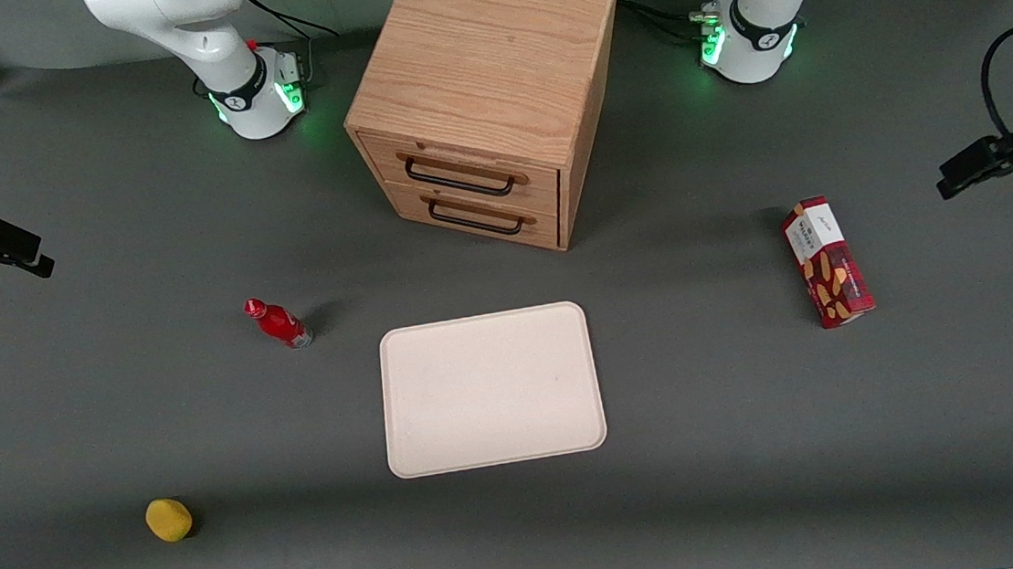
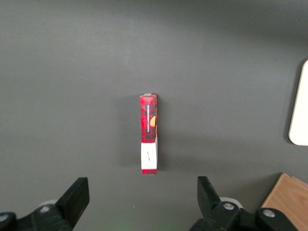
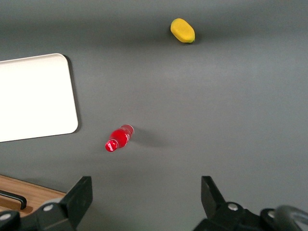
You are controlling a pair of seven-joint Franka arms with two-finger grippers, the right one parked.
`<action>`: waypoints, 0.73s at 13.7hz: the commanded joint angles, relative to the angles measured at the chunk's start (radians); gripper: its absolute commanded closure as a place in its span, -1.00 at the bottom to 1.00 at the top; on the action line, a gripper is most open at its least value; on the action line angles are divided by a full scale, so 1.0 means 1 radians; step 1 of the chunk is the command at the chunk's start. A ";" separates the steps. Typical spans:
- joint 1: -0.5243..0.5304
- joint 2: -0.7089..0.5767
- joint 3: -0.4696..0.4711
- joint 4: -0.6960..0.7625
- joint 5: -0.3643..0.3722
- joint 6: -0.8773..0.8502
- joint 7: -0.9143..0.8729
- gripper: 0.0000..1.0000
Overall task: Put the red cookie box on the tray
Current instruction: 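Move the open left gripper down over the red cookie box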
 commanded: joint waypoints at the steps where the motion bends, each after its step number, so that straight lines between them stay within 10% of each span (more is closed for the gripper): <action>1: 0.000 -0.029 0.003 -0.137 0.011 0.123 -0.019 -1.00; 10: 0.005 -0.023 -0.003 -0.546 0.011 0.616 -0.088 -1.00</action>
